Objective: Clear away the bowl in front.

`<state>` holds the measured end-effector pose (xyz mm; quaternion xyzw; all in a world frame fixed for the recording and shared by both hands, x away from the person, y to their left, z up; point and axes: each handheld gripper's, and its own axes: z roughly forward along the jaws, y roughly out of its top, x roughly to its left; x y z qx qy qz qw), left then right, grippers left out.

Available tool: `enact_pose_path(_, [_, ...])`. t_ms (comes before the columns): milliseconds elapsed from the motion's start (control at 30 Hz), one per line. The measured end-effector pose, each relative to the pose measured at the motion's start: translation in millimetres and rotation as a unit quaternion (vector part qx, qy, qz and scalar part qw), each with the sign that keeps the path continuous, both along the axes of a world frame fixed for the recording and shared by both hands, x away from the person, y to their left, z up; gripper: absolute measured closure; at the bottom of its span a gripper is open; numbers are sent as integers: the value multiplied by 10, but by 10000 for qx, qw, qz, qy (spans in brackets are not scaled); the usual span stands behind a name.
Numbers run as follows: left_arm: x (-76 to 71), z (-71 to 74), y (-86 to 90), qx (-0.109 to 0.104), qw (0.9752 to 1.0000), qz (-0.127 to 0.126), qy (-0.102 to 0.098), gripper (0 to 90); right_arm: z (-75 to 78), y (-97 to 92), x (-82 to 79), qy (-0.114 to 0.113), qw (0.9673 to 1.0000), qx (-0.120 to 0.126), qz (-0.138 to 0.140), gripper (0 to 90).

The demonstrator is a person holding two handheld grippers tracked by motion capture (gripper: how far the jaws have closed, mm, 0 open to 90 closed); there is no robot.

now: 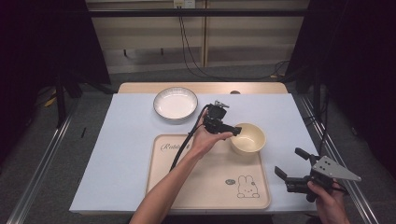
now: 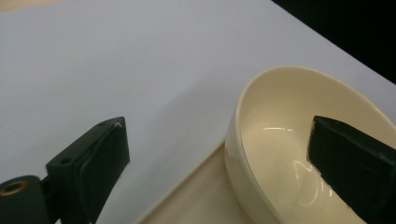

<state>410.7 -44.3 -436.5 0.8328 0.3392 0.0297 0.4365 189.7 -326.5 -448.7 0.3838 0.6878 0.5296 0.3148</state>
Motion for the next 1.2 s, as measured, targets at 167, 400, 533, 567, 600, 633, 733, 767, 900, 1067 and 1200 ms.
enact_pose_path(167, [-61,41,120,-3,9996,223,-174,38,-1,1,4,-3,10000,7,22,7])
enact_pose_path(400, [-181,103,374,-15,9966,509,-648,27,1,0,4,3,10000,7,20,7])
enact_pose_path(533, [-257,116,516,-86,9943,660,-834,24,1,4,4,22,10000,21,11,7])
enact_pose_path(567, [-276,116,562,-21,9932,626,-977,23,2,3,5,19,10000,22,17,7])
enact_pose_path(600, [-297,112,593,-25,9919,687,-1068,20,3,2,5,12,10000,25,2,7])
enact_pose_path(633, [-319,115,629,46,9904,753,-1159,21,3,2,5,15,10000,20,0,7])
enact_pose_path(733, [-369,152,738,23,9887,872,-1219,22,1,4,9,0,10000,-11,-23,7])
enact_pose_path(767, [-391,159,779,-88,9879,892,-1265,21,1,4,9,0,10000,-9,-28,7])
enact_pose_path(900, [-458,194,945,-62,9828,1008,-1549,20,-1,10,7,24,10000,-20,0,7])
enact_pose_path(1067, [-548,221,1106,13,9790,1113,-1707,26,-2,12,8,10,10000,-11,-13,7])
enact_pose_path(1200, [-632,255,1234,6,9750,1185,-1878,25,-2,11,7,29,10000,-18,-14,7])
